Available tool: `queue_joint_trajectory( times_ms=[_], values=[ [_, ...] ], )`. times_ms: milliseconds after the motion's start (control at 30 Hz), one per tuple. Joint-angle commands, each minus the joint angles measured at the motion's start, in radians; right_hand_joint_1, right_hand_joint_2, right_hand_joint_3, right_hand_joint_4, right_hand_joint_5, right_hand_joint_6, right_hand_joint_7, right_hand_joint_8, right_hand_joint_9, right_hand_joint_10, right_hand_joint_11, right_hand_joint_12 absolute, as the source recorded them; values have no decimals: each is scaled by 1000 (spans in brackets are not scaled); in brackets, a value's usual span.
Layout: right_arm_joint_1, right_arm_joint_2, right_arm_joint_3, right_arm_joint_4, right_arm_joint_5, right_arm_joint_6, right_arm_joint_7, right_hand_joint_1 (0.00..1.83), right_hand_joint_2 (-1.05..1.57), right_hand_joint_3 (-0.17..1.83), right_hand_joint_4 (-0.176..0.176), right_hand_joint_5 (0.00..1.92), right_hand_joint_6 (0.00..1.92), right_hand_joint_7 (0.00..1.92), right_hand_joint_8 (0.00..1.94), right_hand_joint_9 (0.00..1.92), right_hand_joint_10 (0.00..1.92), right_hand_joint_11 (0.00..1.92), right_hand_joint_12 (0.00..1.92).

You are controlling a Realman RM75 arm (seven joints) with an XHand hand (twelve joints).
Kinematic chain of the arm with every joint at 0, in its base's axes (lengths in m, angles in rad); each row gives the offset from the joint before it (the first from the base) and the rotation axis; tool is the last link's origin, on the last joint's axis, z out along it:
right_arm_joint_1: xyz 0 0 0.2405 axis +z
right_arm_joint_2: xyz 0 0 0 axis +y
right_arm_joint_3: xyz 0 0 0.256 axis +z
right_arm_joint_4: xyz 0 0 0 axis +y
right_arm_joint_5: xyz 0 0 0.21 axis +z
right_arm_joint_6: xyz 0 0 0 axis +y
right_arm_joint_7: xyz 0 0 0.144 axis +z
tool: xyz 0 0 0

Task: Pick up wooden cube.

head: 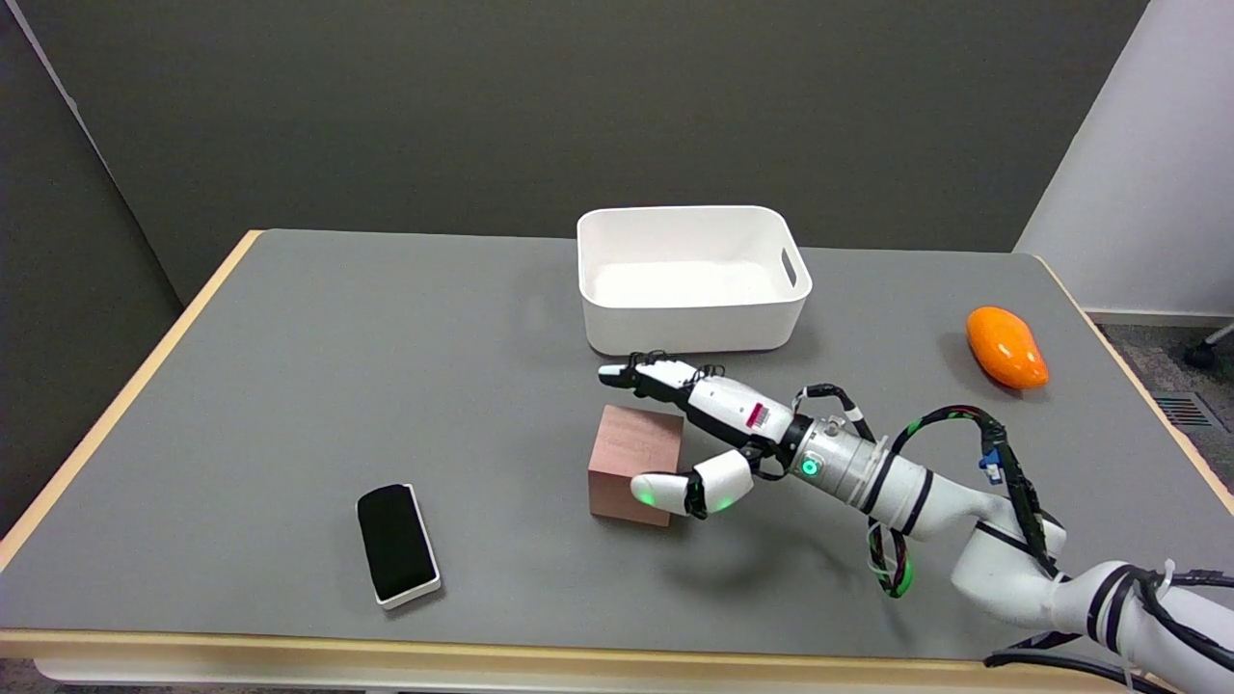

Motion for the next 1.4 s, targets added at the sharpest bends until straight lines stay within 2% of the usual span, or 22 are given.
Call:
queue_joint_trajectory(
  times_ms=[33,233,333,433,533,600,667,733,800,900,933,967,1033,1100,1200,1300,1333,1400],
  values=[
    [-72,-1,-7,17,4,7,-7,410,608,752,-153,74,316,86,302,-1,575,-1,956],
    [-85,-14,2,-17,4,6,-11,414,613,743,-152,55,310,62,296,-1,524,-1,933],
    [-84,-35,10,-30,4,-2,-38,432,535,896,-149,48,280,44,292,-1,479,-1,905],
    [-84,-59,18,-39,5,-2,-59,466,539,899,-146,47,269,44,289,-1,479,-1,899],
    [-84,-82,20,-51,32,-4,-68,493,546,907,-146,50,262,50,308,-1,530,-1,923],
    [-84,-99,20,-59,71,3,-95,567,595,942,-149,59,243,84,356,11,676,-1,1007],
    [-84,-107,19,-65,104,11,-130,607,614,933,-147,52,251,144,392,83,727,-1,1080],
    [-83,-109,19,-64,109,17,-154,747,677,910,-154,96,332,327,497,279,902,131,1298],
    [-83,-109,25,-60,110,17,-159,809,701,906,-154,127,377,402,576,364,985,204,1390],
    [-80,-109,28,-57,110,17,-159,908,747,892,-149,196,455,464,972,519,1159,334,1618],
    [-79,-111,30,-56,110,17,-159,920,751,893,-148,202,467,458,1031,533,1174,320,1643],
    [-79,-111,33,-56,110,17,-160,936,758,892,-148,210,502,453,1108,551,1196,295,1683],
    [-79,-111,42,-51,110,17,-160,1013,816,844,-150,242,758,461,1378,620,1290,163,1860],
    [-79,-111,50,-49,110,20,-160,1252,1183,364,-168,251,833,547,1727,656,1281,134,1913],
    [-78,-114,73,-42,111,32,-162,1269,1135,414,-172,275,1114,586,1692,646,1430,104,1921],
    [-76,-119,117,-27,111,37,-162,1271,1120,444,-175,295,1203,591,1697,668,1483,105,1921],
    [-76,-121,129,-22,112,39,-167,1082,1443,-56,-172,368,1652,627,1836,707,1500,190,1918],
    [-74,-125,167,-1,118,42,-197,1065,1442,-36,-154,363,1693,615,1845,717,1579,217,1912]
  ],
)
